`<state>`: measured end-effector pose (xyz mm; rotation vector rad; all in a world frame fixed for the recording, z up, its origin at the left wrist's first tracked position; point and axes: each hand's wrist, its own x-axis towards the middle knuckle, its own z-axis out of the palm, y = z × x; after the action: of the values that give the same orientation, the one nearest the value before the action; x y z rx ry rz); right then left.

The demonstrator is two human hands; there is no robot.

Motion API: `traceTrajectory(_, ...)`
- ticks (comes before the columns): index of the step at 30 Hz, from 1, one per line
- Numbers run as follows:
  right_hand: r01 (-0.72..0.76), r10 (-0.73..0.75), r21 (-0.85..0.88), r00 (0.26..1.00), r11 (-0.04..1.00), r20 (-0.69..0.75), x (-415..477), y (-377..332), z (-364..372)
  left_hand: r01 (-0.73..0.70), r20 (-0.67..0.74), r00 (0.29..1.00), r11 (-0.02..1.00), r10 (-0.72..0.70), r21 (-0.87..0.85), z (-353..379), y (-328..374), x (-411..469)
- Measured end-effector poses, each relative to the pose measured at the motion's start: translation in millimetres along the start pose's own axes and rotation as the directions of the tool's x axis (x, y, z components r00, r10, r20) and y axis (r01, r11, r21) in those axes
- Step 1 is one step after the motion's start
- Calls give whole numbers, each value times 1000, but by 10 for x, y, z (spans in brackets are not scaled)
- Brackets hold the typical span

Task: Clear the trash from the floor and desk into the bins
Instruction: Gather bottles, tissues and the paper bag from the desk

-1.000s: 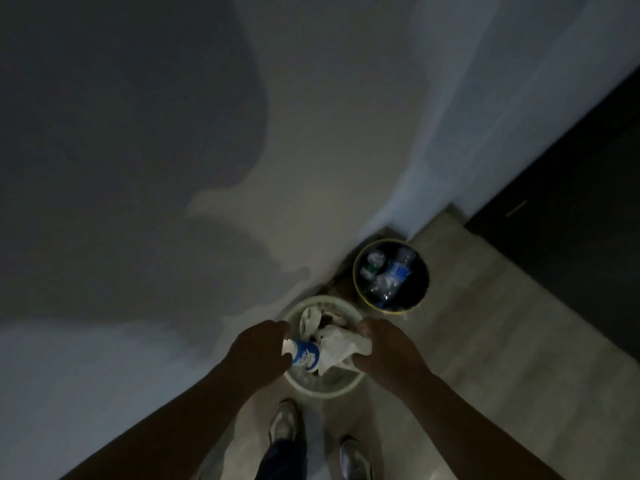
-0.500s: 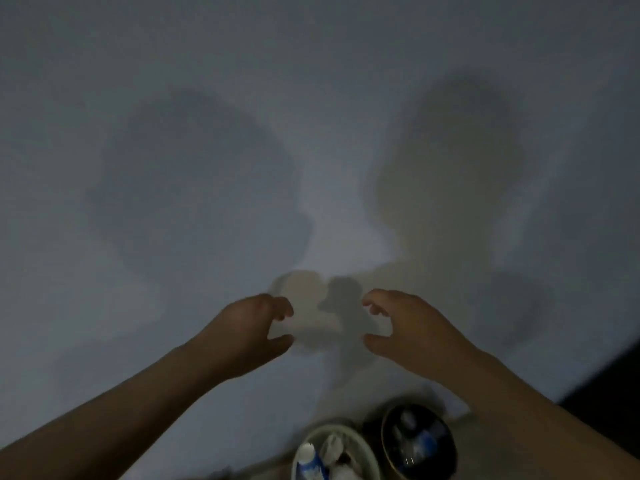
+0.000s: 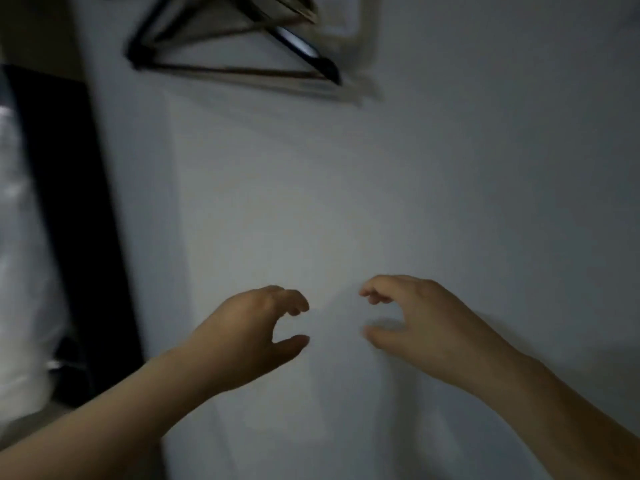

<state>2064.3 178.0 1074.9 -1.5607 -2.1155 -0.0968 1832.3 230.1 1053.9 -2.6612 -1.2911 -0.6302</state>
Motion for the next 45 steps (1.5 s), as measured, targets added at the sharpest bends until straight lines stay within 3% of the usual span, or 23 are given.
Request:
traceTrajectory(7,303,-304,91,953,949,-9,441,-1643,285,276,-131,956,955,-262,105,-1145,-846,-1437)
traceTrajectory(14,570,-575,251,816,782,-61,431,-3775,653,570,-280,815,788,-508,231,-2324,-1354,-3426)
traceTrajectory(21,669,-697,357,714,652,-67,235,-5355,1121,729,-347,684,623,-642,284,-2974,-1586,-4847)
traceTrajectory(32,747,-794,401,604,531,-74,803,-6377,1885,816,-390,579,506,-716,281,-3162,-2442,-5429)
traceTrajectory(45,755,-817,421,574,504,-52,2419,-6809,2925,866,-412,500,438,-762,241,-2929,-4207,-5067)
